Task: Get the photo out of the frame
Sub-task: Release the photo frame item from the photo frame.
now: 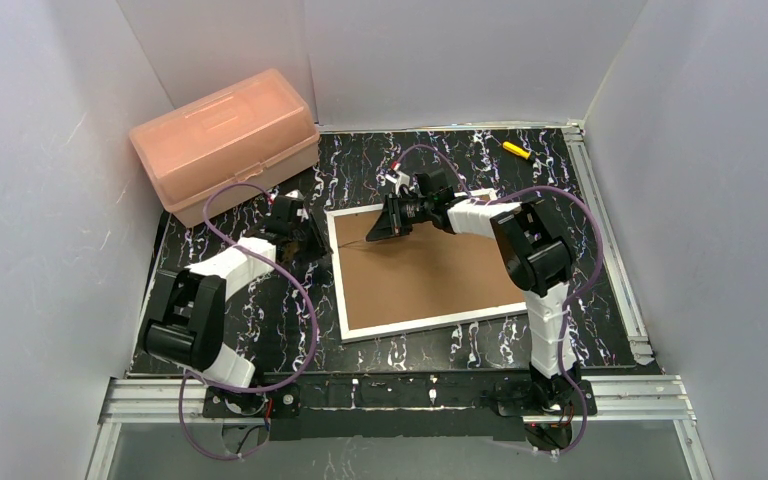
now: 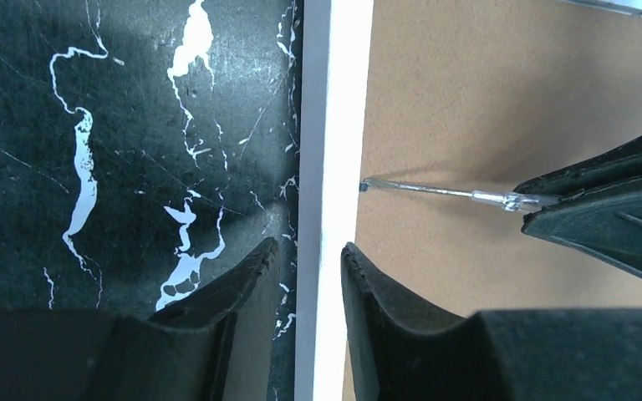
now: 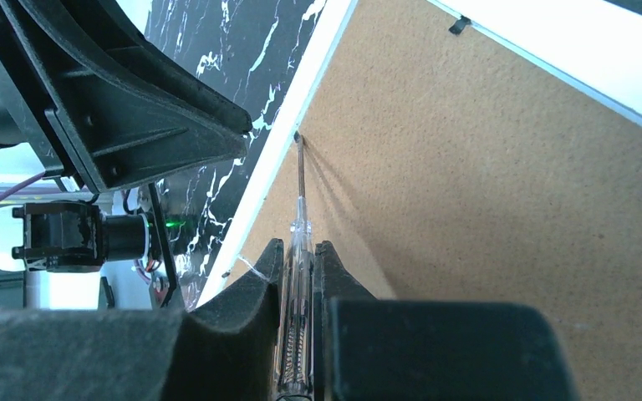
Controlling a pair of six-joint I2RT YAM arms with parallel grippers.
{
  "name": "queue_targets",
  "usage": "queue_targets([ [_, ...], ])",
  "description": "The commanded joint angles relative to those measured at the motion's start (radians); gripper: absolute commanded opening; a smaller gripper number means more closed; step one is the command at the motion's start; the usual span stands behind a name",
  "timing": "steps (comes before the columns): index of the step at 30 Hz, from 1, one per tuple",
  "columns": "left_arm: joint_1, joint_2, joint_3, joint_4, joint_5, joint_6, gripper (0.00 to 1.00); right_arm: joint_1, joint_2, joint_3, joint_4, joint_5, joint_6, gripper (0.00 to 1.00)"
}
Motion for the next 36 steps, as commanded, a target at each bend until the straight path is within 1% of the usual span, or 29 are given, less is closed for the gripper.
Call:
queue_targets([
  [1,0.018,0.009,0.033,0.013,0.026,0.001,0.31,0.0,0.019,0.041,0.015,-0.007,-0.002,0.01],
  [7,0.025,0.029,0.043,0.034,0.04,-0.003,0.3,-0.002,0.005,0.041,-0.016,0.006,-0.024,0.01],
  [15,0.033,0.053,0.051,0.063,0.053,-0.01,0.29,-0.024,-0.021,0.011,-0.011,-0.014,-0.026,0.01],
  [25,0.038,0.098,0.077,0.097,0.094,-0.024,0.28,-0.03,0.004,0.007,0.025,-0.046,0.002,0.01],
  [36,0.041,0.121,0.086,0.086,0.112,-0.024,0.26,-0.029,0.02,-0.001,0.032,-0.076,0.009,0.01],
])
